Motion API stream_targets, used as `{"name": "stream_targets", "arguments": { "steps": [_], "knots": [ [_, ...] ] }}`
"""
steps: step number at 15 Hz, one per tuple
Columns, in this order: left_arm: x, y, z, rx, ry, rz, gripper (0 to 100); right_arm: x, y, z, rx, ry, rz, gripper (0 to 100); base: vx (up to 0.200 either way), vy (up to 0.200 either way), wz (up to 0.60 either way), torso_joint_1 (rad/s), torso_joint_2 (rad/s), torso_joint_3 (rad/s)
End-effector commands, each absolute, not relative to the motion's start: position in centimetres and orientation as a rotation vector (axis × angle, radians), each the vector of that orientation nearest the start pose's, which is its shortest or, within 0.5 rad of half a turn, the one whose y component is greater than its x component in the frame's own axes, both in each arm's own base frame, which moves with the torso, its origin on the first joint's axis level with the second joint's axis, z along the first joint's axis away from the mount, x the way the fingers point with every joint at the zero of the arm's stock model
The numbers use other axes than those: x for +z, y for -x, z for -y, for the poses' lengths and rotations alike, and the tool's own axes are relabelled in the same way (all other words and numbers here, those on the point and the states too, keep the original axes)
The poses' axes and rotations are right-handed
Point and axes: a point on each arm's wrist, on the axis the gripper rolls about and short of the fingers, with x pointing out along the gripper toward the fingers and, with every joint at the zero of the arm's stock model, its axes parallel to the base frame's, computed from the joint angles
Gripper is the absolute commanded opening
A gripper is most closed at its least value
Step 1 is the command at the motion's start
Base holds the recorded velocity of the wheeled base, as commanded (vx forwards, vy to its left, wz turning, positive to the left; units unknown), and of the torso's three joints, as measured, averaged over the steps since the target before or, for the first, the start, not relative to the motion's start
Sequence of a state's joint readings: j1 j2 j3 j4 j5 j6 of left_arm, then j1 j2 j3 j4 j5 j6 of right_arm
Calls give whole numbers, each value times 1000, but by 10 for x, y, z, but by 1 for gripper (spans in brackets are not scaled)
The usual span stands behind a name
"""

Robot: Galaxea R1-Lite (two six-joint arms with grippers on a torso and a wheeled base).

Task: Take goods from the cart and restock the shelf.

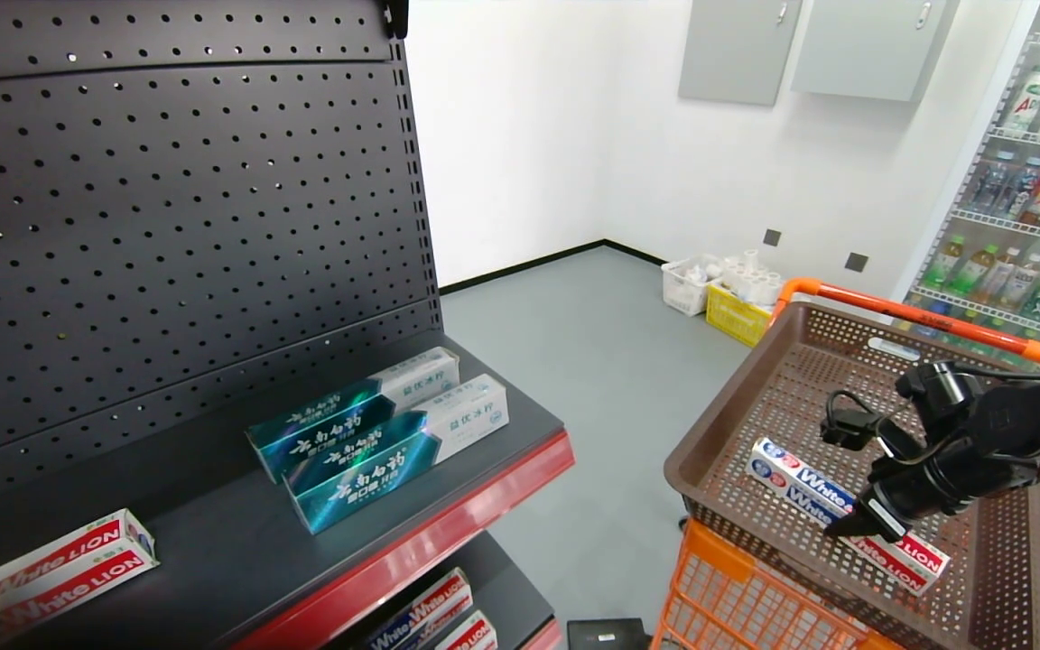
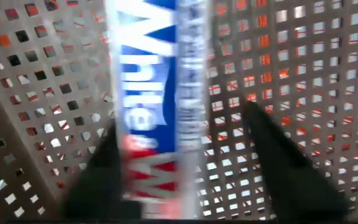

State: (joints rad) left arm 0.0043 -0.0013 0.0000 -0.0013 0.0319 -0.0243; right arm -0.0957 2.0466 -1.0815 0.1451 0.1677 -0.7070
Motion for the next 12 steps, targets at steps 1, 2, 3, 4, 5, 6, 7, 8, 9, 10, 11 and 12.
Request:
{"name": "stream_targets", "arguments": {
  "steps": [1, 2, 3, 4, 5, 6, 7, 8, 9, 10, 11, 12],
  "knots": [
    [76, 23, -1, 37, 25, 2, 100, 77, -342, 29, 444, 490, -1014, 0, 0, 0, 0, 0, 0, 0],
    [76, 23, -1, 37, 25, 2, 100, 80, -341, 28, 443, 493, -1008, 0, 0, 0, 0, 0, 0, 0],
    [76, 23, -1, 37, 25, 2, 100, 85, -337, 28, 435, 497, -997, 0, 0, 0, 0, 0, 0, 0],
    [76, 23, -1, 37, 25, 2, 100, 93, -333, 28, 425, 504, -980, 0, 0, 0, 0, 0, 0, 0],
    [76, 23, -1, 37, 25, 2, 100, 104, -327, 28, 414, 511, -955, 0, 0, 0, 0, 0, 0, 0],
    [76, 23, -1, 37, 26, 2, 100, 114, -319, 28, 405, 516, -935, 0, 0, 0, 0, 0, 0, 0],
    [76, 23, -1, 37, 25, 2, 100, 122, -311, 26, 404, 521, -918, 0, 0, 0, 0, 0, 0, 0],
    [76, 23, -1, 37, 25, 2, 100, 132, -301, 24, 395, 527, -892, 0, 0, 0, 0, 0, 0, 0],
    [76, 23, -1, 37, 26, 2, 100, 142, -292, 23, 386, 535, -867, 0, 0, 0, 0, 0, 0, 0],
    [76, 23, -1, 37, 25, 2, 100, 150, -285, 22, 377, 539, -849, 0, 0, 0, 0, 0, 0, 0],
    [76, 23, -1, 35, 25, 2, 100, 159, -274, 23, 365, 531, -841, 0, 0, 0, 0, 0, 0, 0],
    [76, 23, -1, 37, 26, 2, 100, 167, -262, 21, 356, 518, -835, 0, 0, 0, 0, 0, 0, 0]
  ]
}}
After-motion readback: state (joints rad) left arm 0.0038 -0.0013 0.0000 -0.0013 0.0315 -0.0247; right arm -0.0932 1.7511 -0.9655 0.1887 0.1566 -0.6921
